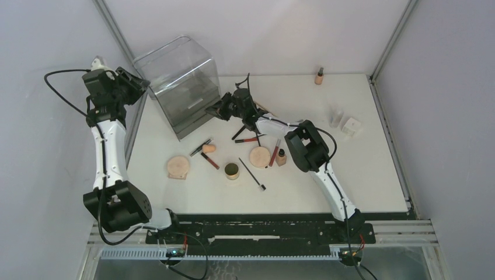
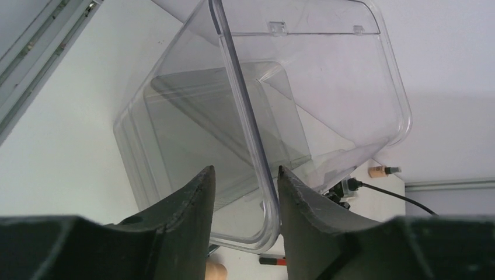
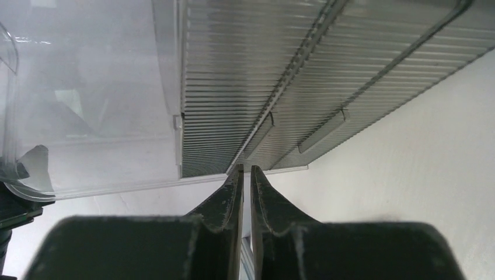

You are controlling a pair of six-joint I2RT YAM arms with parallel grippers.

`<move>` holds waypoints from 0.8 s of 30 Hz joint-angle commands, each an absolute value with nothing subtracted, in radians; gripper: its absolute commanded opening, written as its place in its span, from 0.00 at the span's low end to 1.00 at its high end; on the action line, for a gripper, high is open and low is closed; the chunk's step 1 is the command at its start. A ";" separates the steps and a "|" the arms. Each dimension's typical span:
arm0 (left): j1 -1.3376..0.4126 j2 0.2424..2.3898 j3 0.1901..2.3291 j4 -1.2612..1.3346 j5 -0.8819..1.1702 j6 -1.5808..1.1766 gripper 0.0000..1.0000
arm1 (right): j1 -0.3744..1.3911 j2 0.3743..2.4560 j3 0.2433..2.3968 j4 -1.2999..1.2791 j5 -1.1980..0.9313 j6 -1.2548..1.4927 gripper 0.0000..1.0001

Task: Organize the makeup
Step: Open the storage box at the center of the board.

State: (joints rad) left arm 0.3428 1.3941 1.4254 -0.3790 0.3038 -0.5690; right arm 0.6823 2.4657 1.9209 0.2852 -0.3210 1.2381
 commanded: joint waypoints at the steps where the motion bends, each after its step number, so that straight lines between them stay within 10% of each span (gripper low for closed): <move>1: 0.348 1.383 1.447 -0.339 0.362 -0.564 0.43 | 0.683 2.487 2.015 0.290 -0.334 1.259 0.15; 24: 0.241 1.278 1.360 -0.286 0.504 -0.666 0.39 | 0.686 2.556 2.089 0.452 -0.327 1.383 0.16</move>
State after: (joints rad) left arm 0.2741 1.3209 1.3716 -0.3492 0.4084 -0.6197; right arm 0.6884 2.5519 2.0712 0.3351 -0.3378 1.3437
